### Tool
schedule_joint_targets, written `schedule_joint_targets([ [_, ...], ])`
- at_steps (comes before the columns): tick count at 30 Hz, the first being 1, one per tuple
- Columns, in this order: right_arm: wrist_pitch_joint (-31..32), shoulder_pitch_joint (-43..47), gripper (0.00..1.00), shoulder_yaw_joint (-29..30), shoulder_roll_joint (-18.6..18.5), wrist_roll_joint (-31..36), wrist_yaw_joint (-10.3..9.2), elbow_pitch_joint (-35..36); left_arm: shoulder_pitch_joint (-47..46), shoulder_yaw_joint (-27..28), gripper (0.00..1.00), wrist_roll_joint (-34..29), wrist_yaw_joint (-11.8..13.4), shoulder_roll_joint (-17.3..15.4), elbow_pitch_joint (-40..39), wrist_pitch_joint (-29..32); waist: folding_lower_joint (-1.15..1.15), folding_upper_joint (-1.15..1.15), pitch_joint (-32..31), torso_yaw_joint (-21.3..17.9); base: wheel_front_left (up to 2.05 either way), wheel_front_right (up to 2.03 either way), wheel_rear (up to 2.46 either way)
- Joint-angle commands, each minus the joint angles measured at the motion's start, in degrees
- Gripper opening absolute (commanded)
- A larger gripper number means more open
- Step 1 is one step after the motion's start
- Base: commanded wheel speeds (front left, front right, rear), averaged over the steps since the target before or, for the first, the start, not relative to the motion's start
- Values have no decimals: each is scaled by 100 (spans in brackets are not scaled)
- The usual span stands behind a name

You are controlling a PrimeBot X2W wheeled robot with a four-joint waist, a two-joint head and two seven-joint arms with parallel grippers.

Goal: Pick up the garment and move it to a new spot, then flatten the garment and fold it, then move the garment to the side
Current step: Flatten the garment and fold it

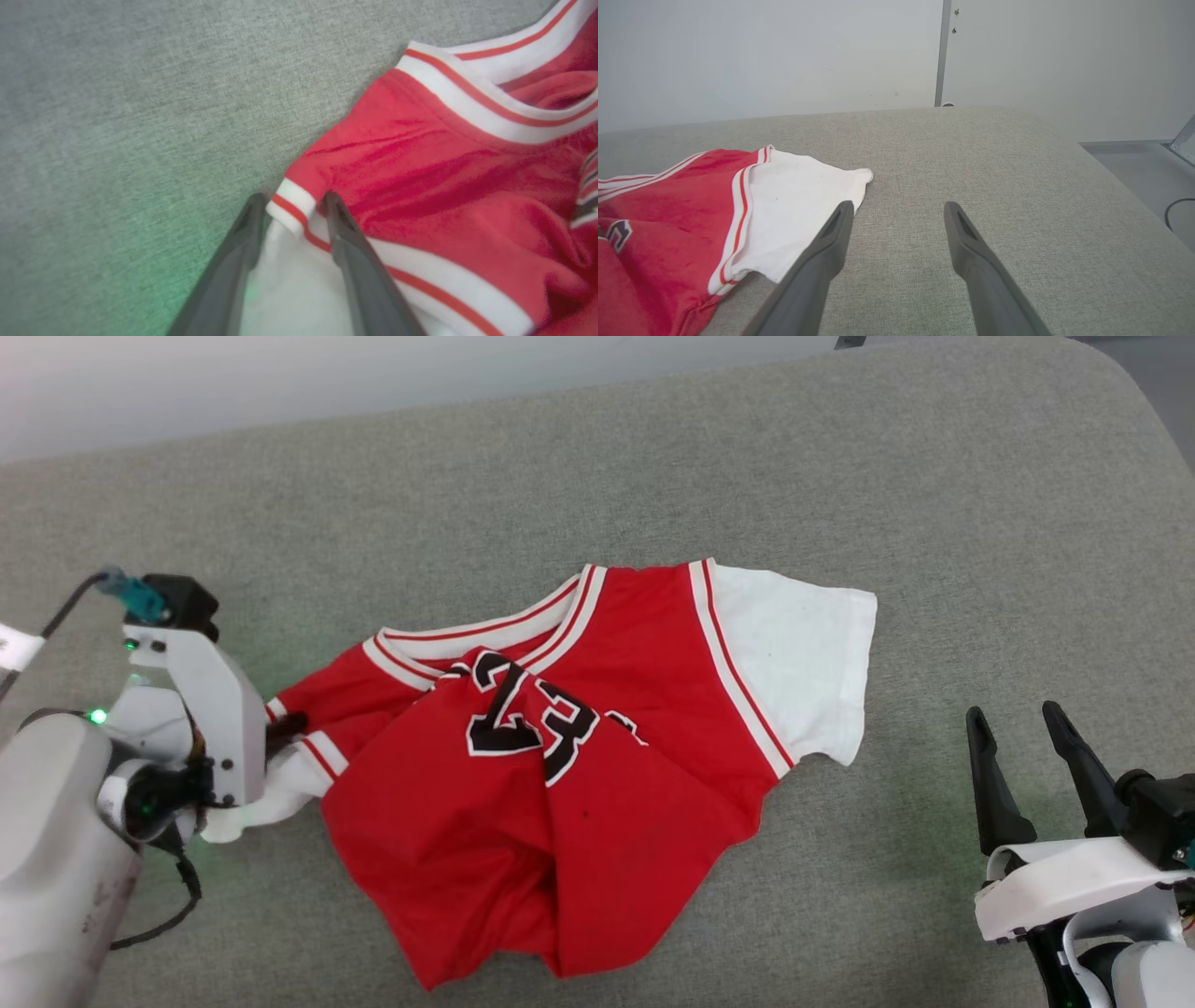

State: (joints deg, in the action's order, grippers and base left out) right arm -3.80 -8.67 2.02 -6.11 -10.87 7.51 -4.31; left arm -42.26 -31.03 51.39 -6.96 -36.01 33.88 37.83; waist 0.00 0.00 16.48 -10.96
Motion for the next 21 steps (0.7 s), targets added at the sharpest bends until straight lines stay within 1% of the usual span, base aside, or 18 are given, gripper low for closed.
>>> schedule_joint_targets([
  [1, -37, -18, 100, 4, 10, -19, -4, -11, 147, -152, 0, 21, -22, 127, 92, 113, 0, 0, -3, 6, 0, 0, 0],
  [4, -38, -17, 100, -3, 6, -5, -4, -13, -28, -126, 0, 56, -29, 93, 41, 13, 0, 0, -20, 16, 0, 0, 0],
  [5, -36, -13, 100, -8, 9, -1, -4, -14, -84, -95, 0, 114, -32, 129, 29, 10, 0, 0, -29, 16, 0, 0, 0],
  [8, -33, 15, 100, 1, 14, 7, -4, -28, -217, -140, 0, 173, -44, 163, -133, 99, 0, 0, -67, 23, 0, 0, 0],
  [16, -27, 43, 100, 14, 35, 3, -4, -30, -331, -280, 0, 444, -58, 313, -1091, 260, 0, 0, -102, 64, 0, 0, 0],
  [21, -49, 0, 100, 0, 49, -28, -4, -58, -141, -444, 0, 623, -56, 449, -1668, 549, 0, 0, -79, 69, 0, 0, 0],
])
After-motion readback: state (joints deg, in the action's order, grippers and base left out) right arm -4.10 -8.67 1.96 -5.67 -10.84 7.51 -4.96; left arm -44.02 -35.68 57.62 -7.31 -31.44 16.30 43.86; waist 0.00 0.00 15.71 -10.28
